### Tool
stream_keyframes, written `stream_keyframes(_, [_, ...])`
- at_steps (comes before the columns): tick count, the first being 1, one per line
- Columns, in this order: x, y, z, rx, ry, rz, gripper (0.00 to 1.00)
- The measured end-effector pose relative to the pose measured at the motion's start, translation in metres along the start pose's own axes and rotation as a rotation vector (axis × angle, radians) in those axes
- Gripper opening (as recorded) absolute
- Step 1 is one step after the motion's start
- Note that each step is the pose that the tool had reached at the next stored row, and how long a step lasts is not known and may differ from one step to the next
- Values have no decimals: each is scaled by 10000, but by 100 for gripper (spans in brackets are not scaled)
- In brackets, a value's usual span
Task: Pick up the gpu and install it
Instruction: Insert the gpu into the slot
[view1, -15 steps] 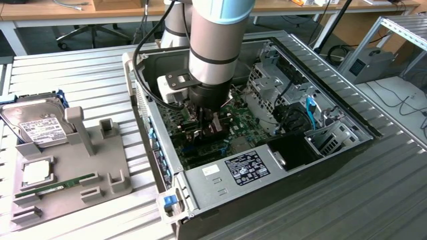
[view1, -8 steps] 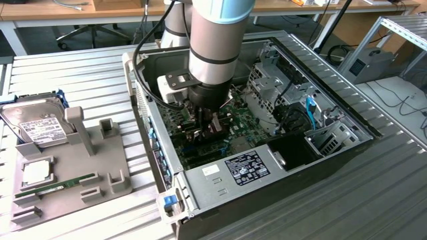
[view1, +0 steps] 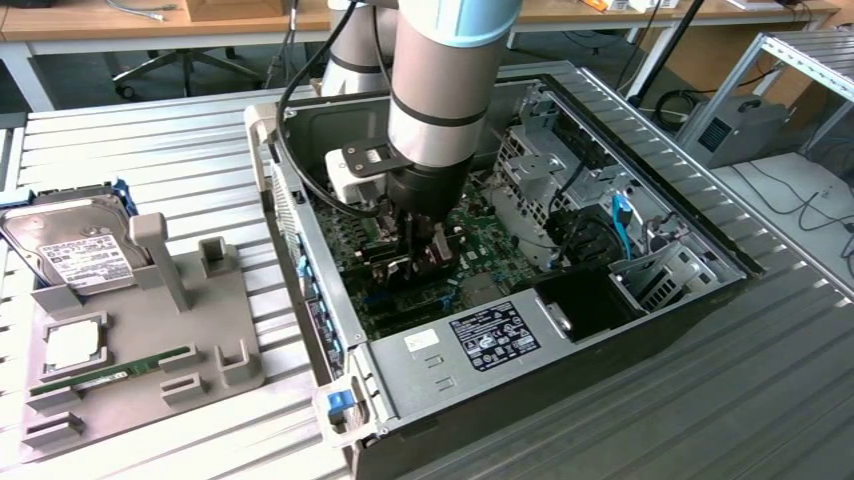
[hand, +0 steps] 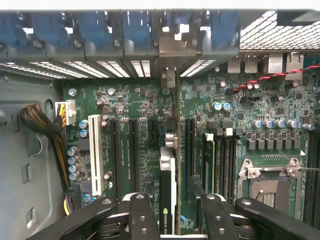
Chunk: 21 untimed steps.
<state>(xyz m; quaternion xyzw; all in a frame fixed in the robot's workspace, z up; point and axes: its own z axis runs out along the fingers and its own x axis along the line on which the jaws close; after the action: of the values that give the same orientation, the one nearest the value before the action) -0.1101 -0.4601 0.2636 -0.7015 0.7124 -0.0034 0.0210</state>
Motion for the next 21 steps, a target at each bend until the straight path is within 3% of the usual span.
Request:
stream_keyframes(19, [-1, -1, -40, 14, 1, 0, 40])
stream_keyframes(21, [-1, -1, -40, 13, 2, 0, 32])
